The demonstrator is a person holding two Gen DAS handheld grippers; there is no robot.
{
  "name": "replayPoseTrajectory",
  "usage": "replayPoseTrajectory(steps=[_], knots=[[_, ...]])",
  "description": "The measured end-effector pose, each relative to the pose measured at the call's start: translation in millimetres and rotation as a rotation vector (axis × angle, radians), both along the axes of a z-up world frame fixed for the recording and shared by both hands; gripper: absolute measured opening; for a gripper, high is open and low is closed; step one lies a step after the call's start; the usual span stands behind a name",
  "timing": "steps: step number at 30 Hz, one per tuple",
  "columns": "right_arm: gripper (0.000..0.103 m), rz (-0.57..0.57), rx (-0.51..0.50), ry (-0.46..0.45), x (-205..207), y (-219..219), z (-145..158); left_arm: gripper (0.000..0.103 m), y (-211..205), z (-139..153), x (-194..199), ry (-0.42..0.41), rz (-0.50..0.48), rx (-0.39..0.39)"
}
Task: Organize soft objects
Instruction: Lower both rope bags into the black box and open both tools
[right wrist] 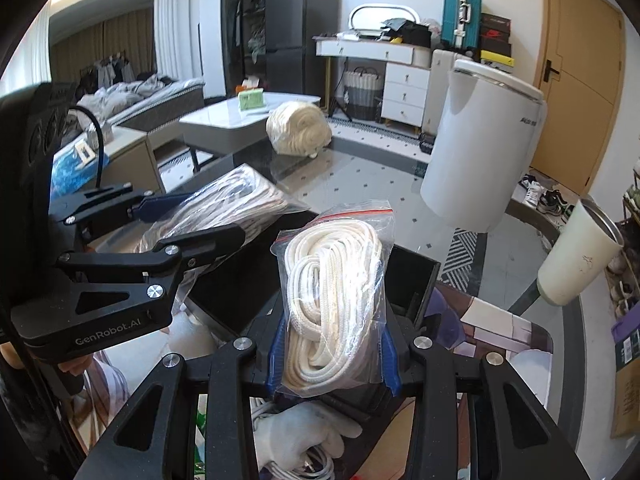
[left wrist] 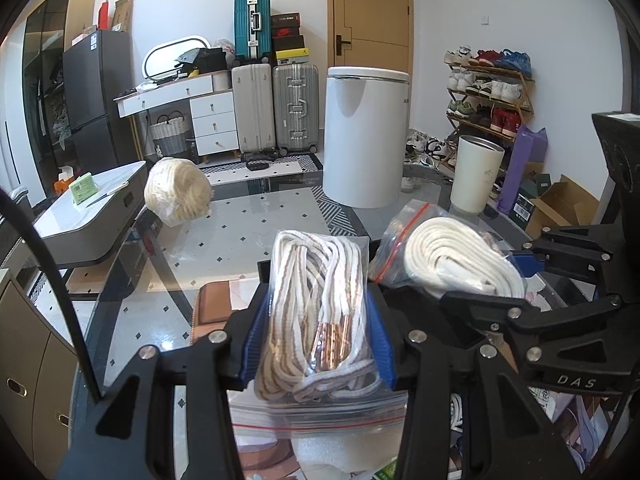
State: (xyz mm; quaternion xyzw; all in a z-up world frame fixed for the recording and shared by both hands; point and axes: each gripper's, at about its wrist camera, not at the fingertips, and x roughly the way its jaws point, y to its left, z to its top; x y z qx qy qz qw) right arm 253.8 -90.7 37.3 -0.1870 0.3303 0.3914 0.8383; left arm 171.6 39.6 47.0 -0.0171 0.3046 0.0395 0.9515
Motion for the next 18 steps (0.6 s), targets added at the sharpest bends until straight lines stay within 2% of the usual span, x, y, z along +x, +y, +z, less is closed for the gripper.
replayPoseTrajectory(steps=[9, 18], knots=[[0.038, 0.046, -0.073, 0.046, 12, 12, -11, 0.045, -6, -9, 10, 0.022, -0.029, 0.013], [0.038, 0.079, -0.12, 0.042, 18, 25, -16, 0.045, -4, -14, 14, 0.034, -0.036, 0.008]])
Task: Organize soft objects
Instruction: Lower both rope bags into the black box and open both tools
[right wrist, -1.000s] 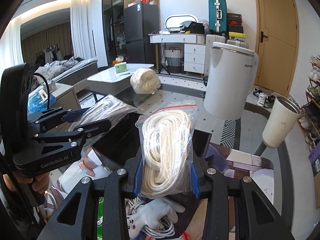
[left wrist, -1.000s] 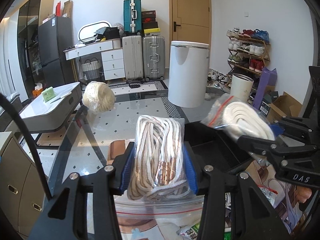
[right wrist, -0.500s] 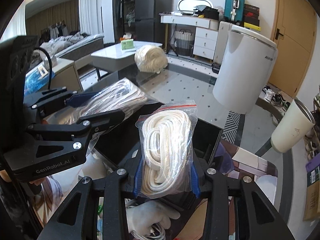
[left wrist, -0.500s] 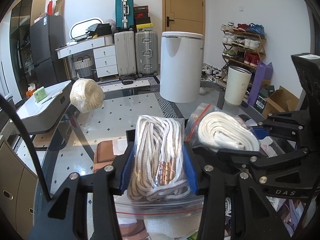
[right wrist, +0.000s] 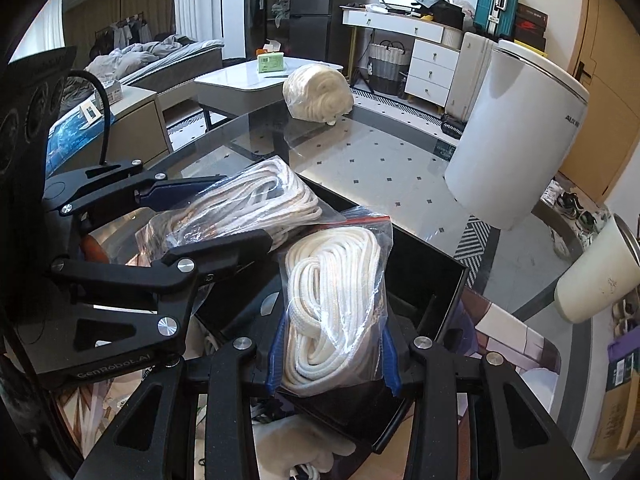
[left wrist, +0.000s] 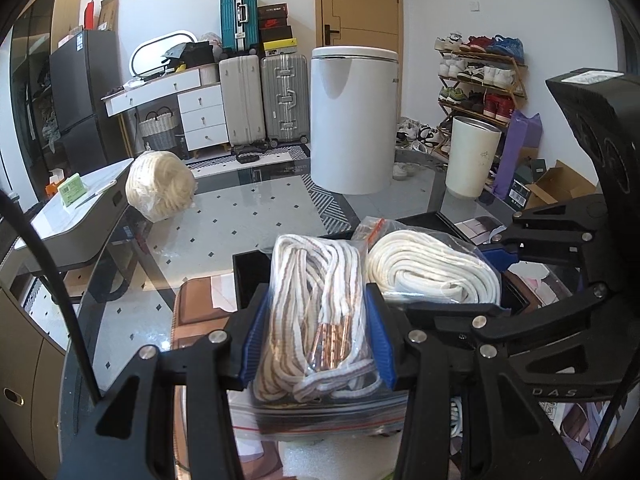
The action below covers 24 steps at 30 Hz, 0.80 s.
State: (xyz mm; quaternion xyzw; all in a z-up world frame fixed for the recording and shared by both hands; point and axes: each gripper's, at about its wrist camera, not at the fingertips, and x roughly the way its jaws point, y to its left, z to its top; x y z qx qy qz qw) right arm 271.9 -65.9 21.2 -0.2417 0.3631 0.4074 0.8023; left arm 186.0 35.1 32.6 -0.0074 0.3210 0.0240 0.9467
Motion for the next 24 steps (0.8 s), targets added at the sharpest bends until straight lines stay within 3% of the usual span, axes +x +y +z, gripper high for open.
replayPoseTrajectory(steps=[12, 19, 24], knots=[[0.039, -0.011, 0.002, -0.014, 6, -3, -7, 0.046, -3, -2, 1, 0.003, -0.001, 0.009], [0.052, -0.016, 0.032, -0.055, 2, -11, -2, 0.05, -4, -5, 1, 0.007, -0.004, 0.008], [0.072, -0.041, 0.072, -0.09, -5, -25, 8, 0.059, -3, -9, -1, 0.014, -0.007, -0.001]])
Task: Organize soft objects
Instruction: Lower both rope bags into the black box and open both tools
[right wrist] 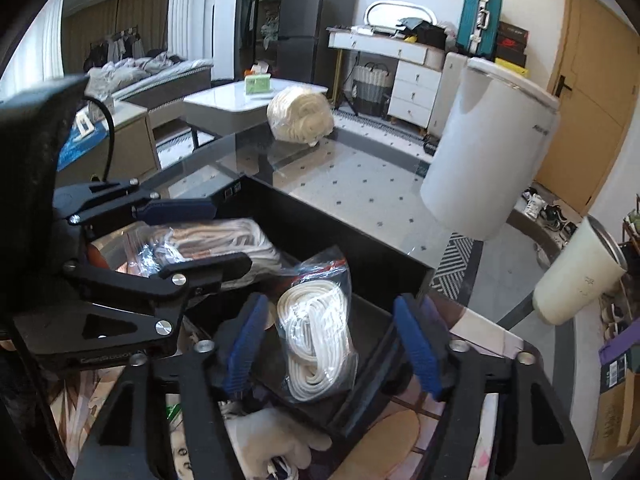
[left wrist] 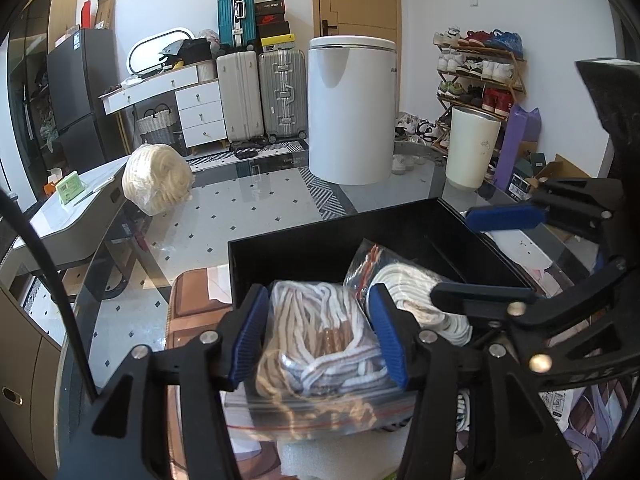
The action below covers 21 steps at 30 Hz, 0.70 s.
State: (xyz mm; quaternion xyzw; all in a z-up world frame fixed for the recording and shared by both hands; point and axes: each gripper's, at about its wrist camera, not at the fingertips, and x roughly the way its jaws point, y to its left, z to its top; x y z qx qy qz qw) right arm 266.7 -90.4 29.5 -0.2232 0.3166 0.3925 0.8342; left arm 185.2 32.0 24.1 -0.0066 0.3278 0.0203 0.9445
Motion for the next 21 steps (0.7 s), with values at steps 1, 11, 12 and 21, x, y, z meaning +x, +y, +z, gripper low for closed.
replayPoseTrajectory(steps=[1, 11, 12, 21], knots=[[0.075, -0.005, 0.011, -0.004, -2, -3, 2, 0.062, 1, 1, -1, -0.001, -0.005, -0.009], [0.1, -0.085, 0.106, 0.01, -18, -36, 12, 0.085, 2, 12, -26, -0.066, 0.004, -0.043], [0.1, -0.094, 0.113, 0.014, -19, -39, 12, 0.089, 3, 13, -30, -0.08, 0.011, -0.045], [0.102, -0.156, 0.187, 0.049, -42, -66, 11, 0.103, 14, 18, -63, -0.129, 0.054, -0.113]])
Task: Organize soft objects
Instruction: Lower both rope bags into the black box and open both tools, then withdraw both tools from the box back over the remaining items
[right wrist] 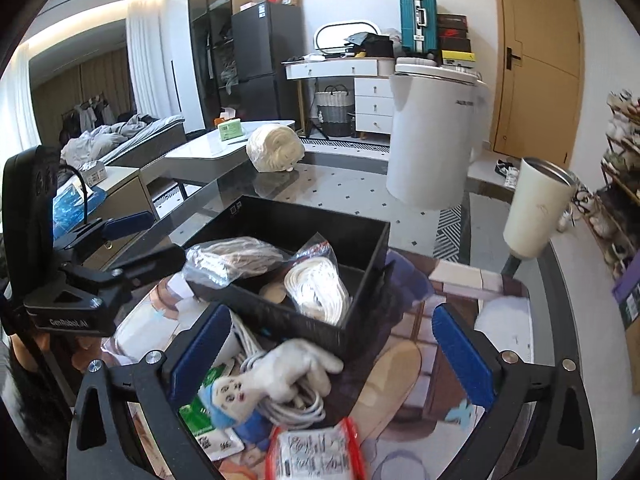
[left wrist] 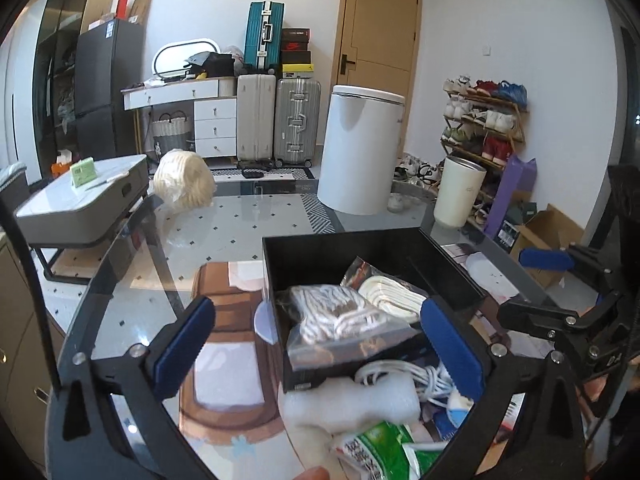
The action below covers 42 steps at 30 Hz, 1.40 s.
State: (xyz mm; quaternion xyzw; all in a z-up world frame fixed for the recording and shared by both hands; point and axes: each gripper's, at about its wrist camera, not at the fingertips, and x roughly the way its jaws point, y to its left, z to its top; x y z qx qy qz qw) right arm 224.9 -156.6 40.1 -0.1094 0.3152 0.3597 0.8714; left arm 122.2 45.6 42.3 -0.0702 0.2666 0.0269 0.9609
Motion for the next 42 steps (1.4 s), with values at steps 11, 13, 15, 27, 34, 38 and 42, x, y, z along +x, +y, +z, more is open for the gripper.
replayPoseTrajectory(steps=[11, 13, 15, 27, 34, 38, 42], knots=[[0.102, -0.021, 0.004, 0.029, -28, -22, -14, 0.103, -6, -2, -38, -0.03, 0.02, 0.028], [0.102, -0.022, 0.011, 0.038, -33, -25, -17, 0.103, -7, -4, -45, -0.043, 0.021, 0.019], [0.102, -0.027, 0.008, 0.04, -38, -27, -21, 0.103, -8, -6, -50, -0.045, 0.022, 0.023], [0.102, -0.047, -0.03, 0.079, -52, -41, -42, 0.103, -25, -16, -68, -0.015, -0.026, 0.037], [0.102, -0.036, -0.073, 0.091, -56, -39, -55, 0.103, -30, -25, -71, 0.029, -0.052, 0.049], [0.102, -0.031, -0.087, 0.101, -55, -37, -61, 0.103, -29, -29, -74, 0.036, -0.066, 0.026], [0.102, -0.035, -0.078, 0.13, -51, -38, -66, 0.103, -33, -32, -78, 0.035, -0.075, 0.052]])
